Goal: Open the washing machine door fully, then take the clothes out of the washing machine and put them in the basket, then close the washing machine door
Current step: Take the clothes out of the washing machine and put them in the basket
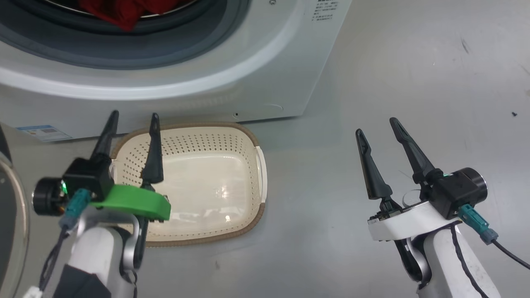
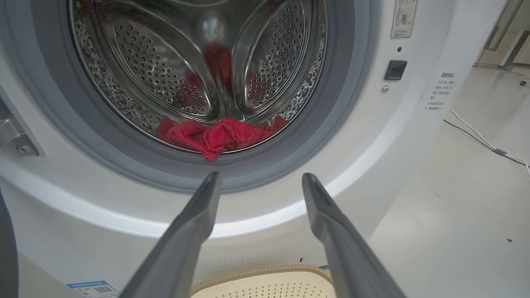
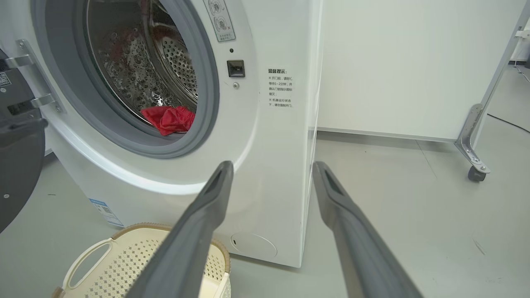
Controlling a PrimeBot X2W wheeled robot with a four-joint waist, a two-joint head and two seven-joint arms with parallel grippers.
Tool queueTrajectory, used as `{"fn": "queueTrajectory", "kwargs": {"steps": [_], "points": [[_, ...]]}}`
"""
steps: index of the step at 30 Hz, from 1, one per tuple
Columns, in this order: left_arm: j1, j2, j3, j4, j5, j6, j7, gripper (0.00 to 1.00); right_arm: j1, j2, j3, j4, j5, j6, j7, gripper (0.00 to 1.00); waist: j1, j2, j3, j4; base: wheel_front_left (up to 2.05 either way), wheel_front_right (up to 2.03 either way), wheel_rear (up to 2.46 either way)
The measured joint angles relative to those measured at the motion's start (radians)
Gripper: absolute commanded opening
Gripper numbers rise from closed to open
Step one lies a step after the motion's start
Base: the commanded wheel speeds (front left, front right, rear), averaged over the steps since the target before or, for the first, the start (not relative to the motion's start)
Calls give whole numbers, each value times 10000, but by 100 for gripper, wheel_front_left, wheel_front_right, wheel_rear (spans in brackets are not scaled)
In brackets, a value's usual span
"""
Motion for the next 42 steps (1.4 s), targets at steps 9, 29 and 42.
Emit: {"fn": "queueTrajectory", "kwargs": {"steps": [9,29,42], "points": [[-2215,606,639,792,-405,-355,1120,100,-895,-8,245,-297,349,48,0,100,0,0,1215,-511,0,0,0],[-6199,2176,1206,2339,-1221,-1185,4533,100,-1610,-13,934,-362,1684,-136,0,100,1,0,2621,-1892,0,0,0],[-8369,2867,1584,2842,-1312,-1208,5831,100,-2042,-12,1260,-502,2150,-242,0,100,0,0,3269,-2486,0,0,0]]}}
